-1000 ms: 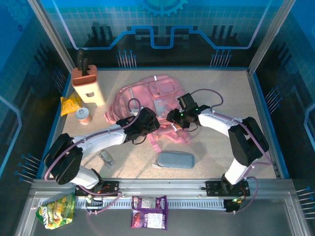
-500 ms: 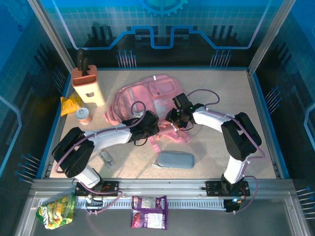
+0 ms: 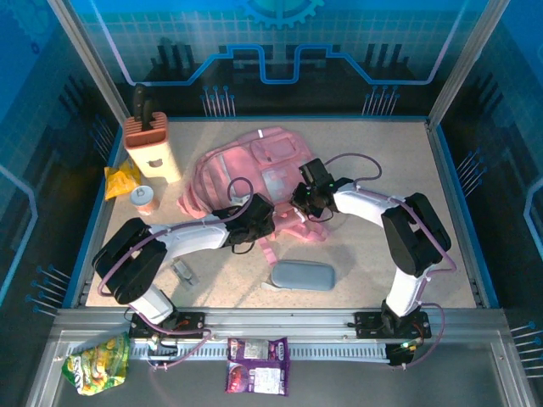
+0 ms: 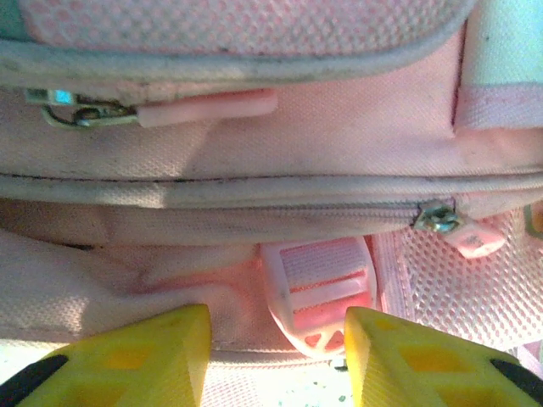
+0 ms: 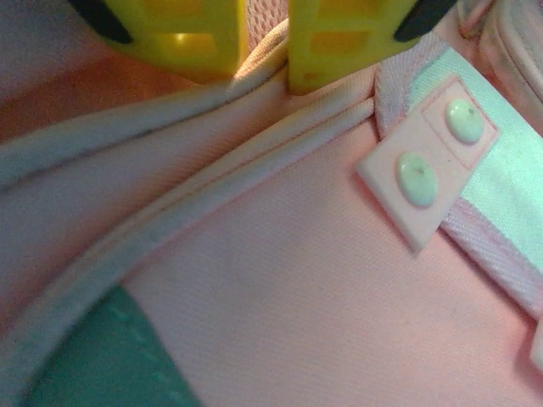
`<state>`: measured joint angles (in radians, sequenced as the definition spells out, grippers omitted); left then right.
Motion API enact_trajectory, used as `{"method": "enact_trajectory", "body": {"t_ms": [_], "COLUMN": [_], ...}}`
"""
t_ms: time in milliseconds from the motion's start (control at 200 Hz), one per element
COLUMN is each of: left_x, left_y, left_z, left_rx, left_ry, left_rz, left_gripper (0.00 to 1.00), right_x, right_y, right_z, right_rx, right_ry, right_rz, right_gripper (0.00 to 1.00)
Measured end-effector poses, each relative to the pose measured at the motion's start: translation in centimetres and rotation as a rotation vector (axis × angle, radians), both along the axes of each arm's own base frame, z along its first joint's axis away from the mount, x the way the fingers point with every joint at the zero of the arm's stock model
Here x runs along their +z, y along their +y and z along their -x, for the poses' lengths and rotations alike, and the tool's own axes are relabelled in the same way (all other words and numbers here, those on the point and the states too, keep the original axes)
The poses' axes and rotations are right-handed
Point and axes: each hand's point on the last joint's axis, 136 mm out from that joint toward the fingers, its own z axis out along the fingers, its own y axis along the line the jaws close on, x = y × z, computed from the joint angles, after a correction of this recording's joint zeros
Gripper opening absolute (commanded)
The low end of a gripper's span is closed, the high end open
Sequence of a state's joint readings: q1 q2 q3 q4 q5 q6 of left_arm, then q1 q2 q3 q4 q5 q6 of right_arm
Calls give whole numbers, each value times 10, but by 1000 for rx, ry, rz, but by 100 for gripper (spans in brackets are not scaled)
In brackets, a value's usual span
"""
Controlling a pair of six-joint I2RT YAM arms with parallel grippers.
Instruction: Pack the student bag
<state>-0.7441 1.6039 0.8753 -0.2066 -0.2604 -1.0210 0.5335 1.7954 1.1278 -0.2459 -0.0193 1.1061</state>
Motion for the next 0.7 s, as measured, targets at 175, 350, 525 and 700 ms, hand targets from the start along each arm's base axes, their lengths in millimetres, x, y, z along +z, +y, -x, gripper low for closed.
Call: {"method": "enact_trajectory", "body": {"t_ms": [175, 350, 525, 700], "left_x": [10, 28, 59, 76], "left_y": [-5, -12, -31, -38], "left_z": [1, 9, 6, 4], "left_rx": [-17, -57, -99, -118], "left_ry": [0, -6, -43, -62], "left_rz": [-3, -6, -5, -25], "left_gripper": [50, 56, 57, 54], "right_x": [7, 28, 52, 59], "right_y": [1, 1, 6, 8], "right_z": [-10, -11, -10, -5], "right_rx": [-18, -30, -39, -42], "right_ry": [-29, -74, -104, -96], "right_rz": [-45, -119, -212, -258], "right_gripper": [1, 0, 0, 0]}}
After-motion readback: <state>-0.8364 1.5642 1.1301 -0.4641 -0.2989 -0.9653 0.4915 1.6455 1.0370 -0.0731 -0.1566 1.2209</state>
